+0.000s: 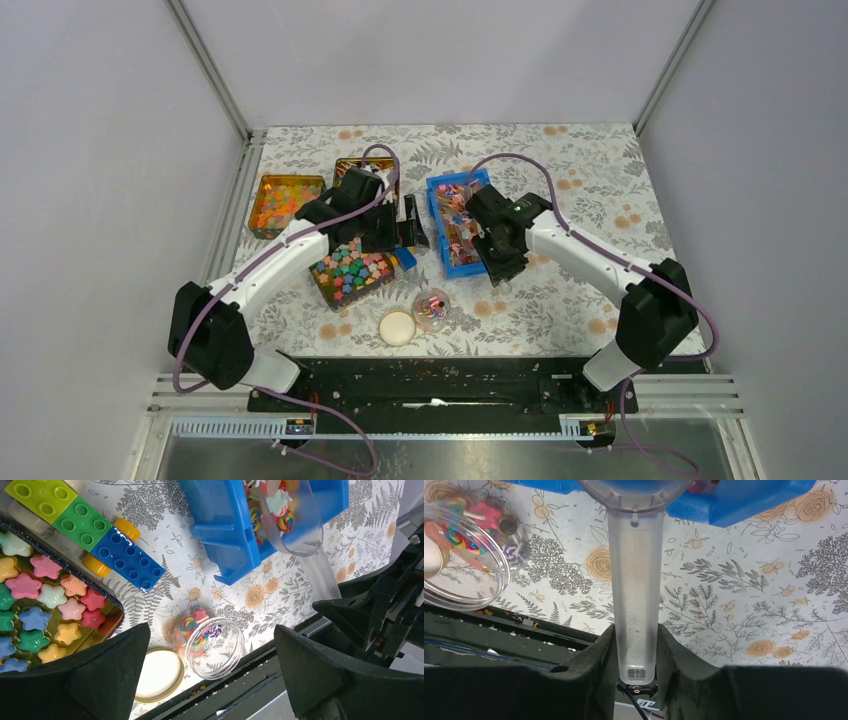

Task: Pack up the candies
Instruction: Scoop the fake candies from the storage box.

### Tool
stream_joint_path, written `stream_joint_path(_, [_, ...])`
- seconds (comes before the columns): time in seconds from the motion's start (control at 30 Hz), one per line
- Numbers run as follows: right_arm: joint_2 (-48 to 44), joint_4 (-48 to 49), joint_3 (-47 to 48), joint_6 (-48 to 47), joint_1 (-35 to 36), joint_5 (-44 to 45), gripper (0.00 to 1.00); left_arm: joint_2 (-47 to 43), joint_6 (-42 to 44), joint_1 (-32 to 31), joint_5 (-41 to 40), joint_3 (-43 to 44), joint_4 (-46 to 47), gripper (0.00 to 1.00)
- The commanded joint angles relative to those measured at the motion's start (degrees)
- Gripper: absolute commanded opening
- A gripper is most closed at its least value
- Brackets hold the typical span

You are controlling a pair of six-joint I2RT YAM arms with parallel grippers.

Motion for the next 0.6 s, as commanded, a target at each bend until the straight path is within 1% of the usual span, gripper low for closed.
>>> stream_joint_path(0.0, [-3.9, -0.8, -0.7, 1.4, 1.4, 2.4, 0.0, -4.2, -2.2, 0.2, -1.3, -2.6, 3.5, 0.99])
stream_joint_path(0.57, [-10.0, -4.5, -3.4, 5.6, 4.0, 5.7, 0.0, -11.7, -7.2, -0.6, -0.6, -11.8, 7.2, 0.99])
